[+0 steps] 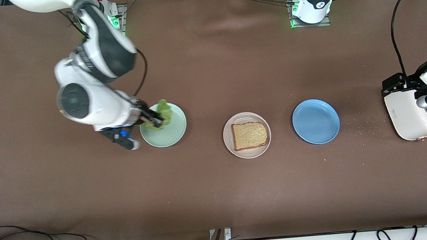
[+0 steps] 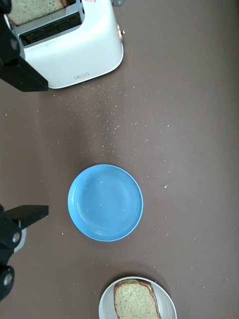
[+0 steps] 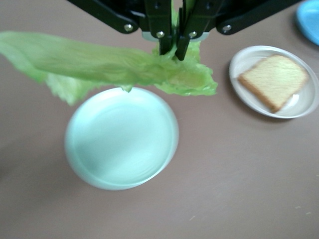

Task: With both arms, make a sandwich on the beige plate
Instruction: 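Lift the lettuce with the right gripper and carry it over the bread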

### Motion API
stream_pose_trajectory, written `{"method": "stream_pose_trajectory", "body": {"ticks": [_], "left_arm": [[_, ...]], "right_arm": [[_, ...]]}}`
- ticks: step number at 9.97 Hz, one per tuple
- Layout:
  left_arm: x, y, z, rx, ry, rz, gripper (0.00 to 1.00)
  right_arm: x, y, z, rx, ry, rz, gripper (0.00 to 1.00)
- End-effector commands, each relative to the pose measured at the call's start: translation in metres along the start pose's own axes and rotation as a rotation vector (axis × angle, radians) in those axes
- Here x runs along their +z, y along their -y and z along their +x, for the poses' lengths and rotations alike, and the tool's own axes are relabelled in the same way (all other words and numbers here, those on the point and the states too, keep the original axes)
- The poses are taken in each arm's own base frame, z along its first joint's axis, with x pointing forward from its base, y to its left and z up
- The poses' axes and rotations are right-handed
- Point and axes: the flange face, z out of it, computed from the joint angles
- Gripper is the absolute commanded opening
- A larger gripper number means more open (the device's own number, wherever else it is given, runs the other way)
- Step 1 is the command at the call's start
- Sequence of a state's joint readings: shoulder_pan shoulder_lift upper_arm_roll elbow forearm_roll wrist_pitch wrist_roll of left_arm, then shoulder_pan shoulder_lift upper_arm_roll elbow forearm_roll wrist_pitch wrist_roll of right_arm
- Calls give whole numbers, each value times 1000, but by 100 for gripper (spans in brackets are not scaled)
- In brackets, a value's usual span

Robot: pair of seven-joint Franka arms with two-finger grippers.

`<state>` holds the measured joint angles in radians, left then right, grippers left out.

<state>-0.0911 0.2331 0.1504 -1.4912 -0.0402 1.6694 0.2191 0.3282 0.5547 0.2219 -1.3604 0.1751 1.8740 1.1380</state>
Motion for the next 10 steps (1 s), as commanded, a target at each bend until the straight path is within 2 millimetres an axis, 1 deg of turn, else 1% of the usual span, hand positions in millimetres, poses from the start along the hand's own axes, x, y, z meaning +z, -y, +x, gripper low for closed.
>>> {"method": "stream_pose_trajectory", "body": {"ticks": [1,2,3,4,6,7,8,9,10], "left_arm": [[-4,0,0,12,-3,31,100],[-4,0,0,12,-3,31,100],[-4,0,0,12,-2,31,100],[-4,-1,0,12,-3,28,100],[-4,-1,0,12,-3,28,100],[-4,-1,0,12,-3,28,100],[-4,-1,0,12,-3,28,100],[-4,-1,0,12,-3,28,100],[-3,-1,0,12,-1,28,100]], "right_arm": [[60,52,-43,169,-12,125,0],[88,70,-63,239,-13,193,0],[110,81,-79,282,-12,248,0],[134,87,-89,304,-7,271,0],[179,92,-100,337,2,304,0],[198,93,-104,359,6,324,0],[205,96,-110,381,12,360,0],[205,103,-115,391,24,390,0],[195,111,-116,389,29,419,0]]}}
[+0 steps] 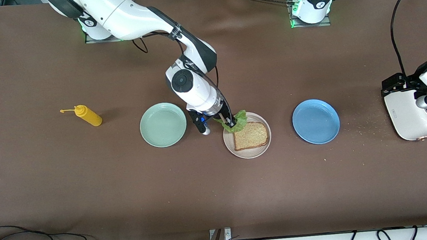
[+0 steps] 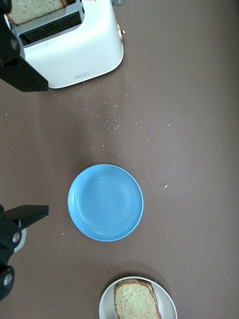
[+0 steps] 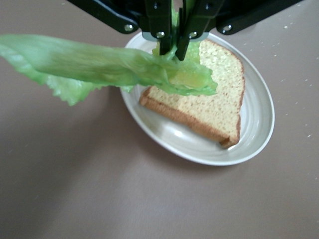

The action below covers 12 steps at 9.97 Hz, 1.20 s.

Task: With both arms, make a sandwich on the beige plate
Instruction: 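Lift the lettuce with the right gripper and carry it over the bread, then lower the lettuce onto the bread and open the right gripper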

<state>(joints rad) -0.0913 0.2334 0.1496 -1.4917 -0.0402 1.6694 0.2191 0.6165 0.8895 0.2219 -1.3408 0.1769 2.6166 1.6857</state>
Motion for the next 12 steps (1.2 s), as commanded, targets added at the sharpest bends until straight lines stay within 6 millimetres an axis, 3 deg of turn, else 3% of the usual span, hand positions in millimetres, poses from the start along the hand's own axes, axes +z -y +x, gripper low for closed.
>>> {"method": "stream_pose_trajectory", "body": {"ticks": [1,2,4,6,8,11,12], "left_arm": [[-3,0,0,11,-2,28,100],[-3,0,0,11,-2,27,100],[-3,0,0,11,-2,28,100],[-3,-1,0,12,-2,27,100],[-3,-1,0,12,-2,28,100],[-2,-1,1,12,0,28,100],[-2,-1,1,12,0,28,100]], "right_arm": [[-9,25,-18,3,38,70,0],[-9,32,-20,-21,39,98,0],[2,29,-32,-191,39,170,0],[16,22,-42,-222,48,284,0],[36,13,-34,-223,43,291,0],[43,15,-29,-231,40,307,0],[43,16,-27,-231,39,307,11]]}}
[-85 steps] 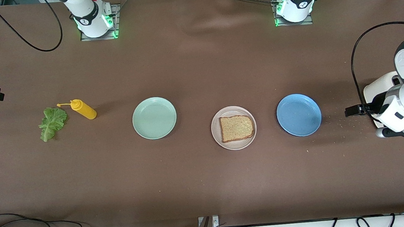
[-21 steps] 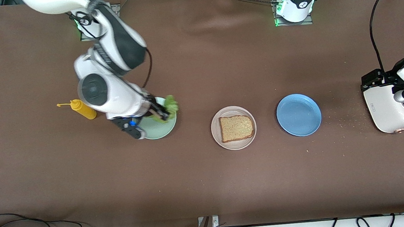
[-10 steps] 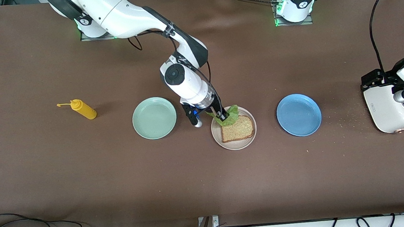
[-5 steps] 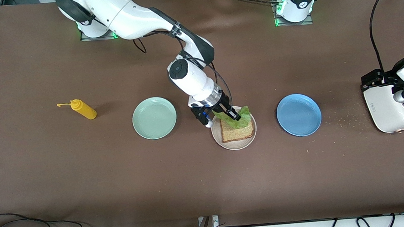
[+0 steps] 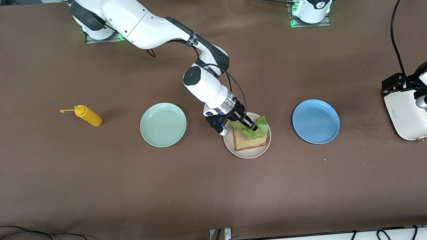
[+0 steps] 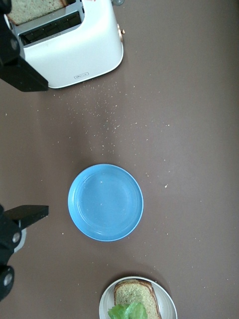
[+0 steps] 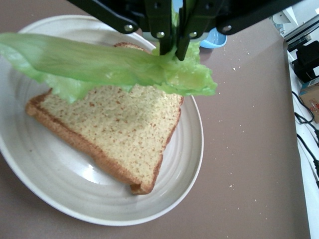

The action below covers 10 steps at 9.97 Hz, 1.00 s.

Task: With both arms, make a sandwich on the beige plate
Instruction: 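Lower the lettuce onto the bread and open the right gripper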

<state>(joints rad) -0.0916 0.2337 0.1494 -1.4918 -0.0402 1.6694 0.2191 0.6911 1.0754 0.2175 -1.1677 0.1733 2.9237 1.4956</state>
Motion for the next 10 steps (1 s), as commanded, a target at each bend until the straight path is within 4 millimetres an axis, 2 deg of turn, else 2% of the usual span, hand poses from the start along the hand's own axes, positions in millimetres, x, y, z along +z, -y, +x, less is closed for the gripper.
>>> {"method": "stream_pose_trajectory", "body": {"ticks": [1,3,4,5,6,7,9,10], "left_arm": [[-2,-1,0,12,-1,28,100],[-2,-1,0,12,0,30,100],[-2,-1,0,12,0,30,100],[-2,-1,0,12,0,30,100],[-2,-1,0,12,1,30,100],[-2,-1,0,12,1,29,100],[-2,0,0,12,1,31,100],[-2,0,0,12,3,31,100]], "right_arm": [[1,9,3,-11,1,34,26],[-3,13,11,22,3,33,75],[-4,14,14,29,3,20,84],[-5,16,18,58,18,-12,91],[-15,26,23,70,27,-37,97],[-20,31,25,73,29,-51,100],[-46,53,38,91,32,-90,100],[-67,66,52,97,30,-141,100]]}}
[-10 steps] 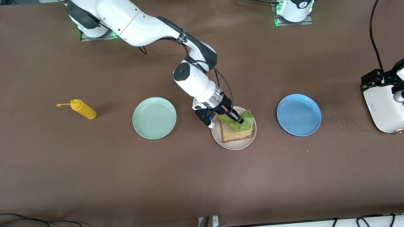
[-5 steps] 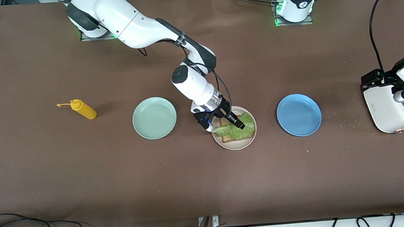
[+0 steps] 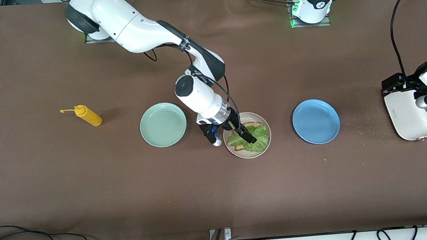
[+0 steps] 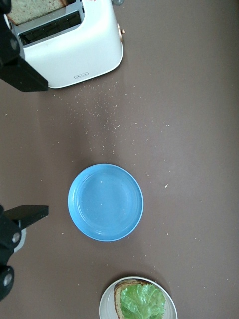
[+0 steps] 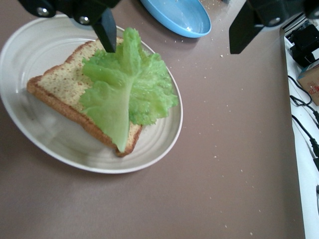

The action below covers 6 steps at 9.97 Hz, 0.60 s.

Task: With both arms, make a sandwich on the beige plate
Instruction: 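Lower the lettuce onto the bread and open the right gripper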

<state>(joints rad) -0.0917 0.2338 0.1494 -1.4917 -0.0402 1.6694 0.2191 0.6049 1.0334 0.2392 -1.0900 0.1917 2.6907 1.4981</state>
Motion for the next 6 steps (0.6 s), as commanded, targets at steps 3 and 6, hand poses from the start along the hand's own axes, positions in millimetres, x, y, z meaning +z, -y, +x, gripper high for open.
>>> {"method": "stream_pose_trajectory", "body": {"ticks": [3,6], "left_arm": [[-2,0,0,12,1,31,100],[-2,-1,0,13,1,31,100]], "right_arm": [[-111,53,35,30,4,-145,100],[-199,68,66,-31,-1,-305,100]]}}
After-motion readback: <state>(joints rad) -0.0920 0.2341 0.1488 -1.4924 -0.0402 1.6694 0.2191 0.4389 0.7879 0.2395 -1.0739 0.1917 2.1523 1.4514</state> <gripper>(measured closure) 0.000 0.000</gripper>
